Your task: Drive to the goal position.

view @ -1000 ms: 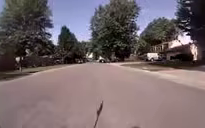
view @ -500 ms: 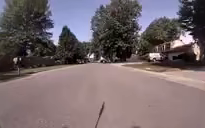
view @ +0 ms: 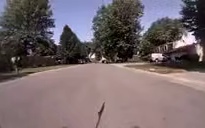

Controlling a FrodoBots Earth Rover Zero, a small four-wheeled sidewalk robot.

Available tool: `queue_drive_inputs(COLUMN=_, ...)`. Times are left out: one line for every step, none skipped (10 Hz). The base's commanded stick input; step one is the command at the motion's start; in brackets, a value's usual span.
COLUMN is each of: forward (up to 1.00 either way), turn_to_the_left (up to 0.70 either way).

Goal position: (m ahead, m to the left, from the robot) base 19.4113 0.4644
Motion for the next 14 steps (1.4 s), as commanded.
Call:
queue_drive_inputs(forward=0.69, turn_to_the_left=0.03)
queue_drive_inputs(forward=0.69, turn_to_the_left=0.03)
queue_drive_inputs(forward=0.69, turn_to_the_left=0.03)
queue_drive_inputs(forward=0.69, turn_to_the_left=0.03)
queue_drive_inputs(forward=0.69, turn_to_the_left=0.03)
queue_drive_inputs(forward=0.69, turn_to_the_left=0.03)
queue_drive_inputs(forward=0.69, turn_to_the_left=0.03)
queue_drive_inputs(forward=0.69, turn_to_the_left=0.03)
queue_drive_inputs(forward=0.69, turn_to_the_left=0.03)
queue_drive_inputs(forward=0.69, turn_to_the_left=0.03)
queue_drive_inputs(forward=0.69, turn_to_the_left=0.03)
queue_drive_inputs(forward=0.69, turn_to_the_left=0.03)
queue_drive_inputs(forward=0.69, turn_to_the_left=0.03)
queue_drive_inputs(forward=0.69, turn_to_the_left=0.03)
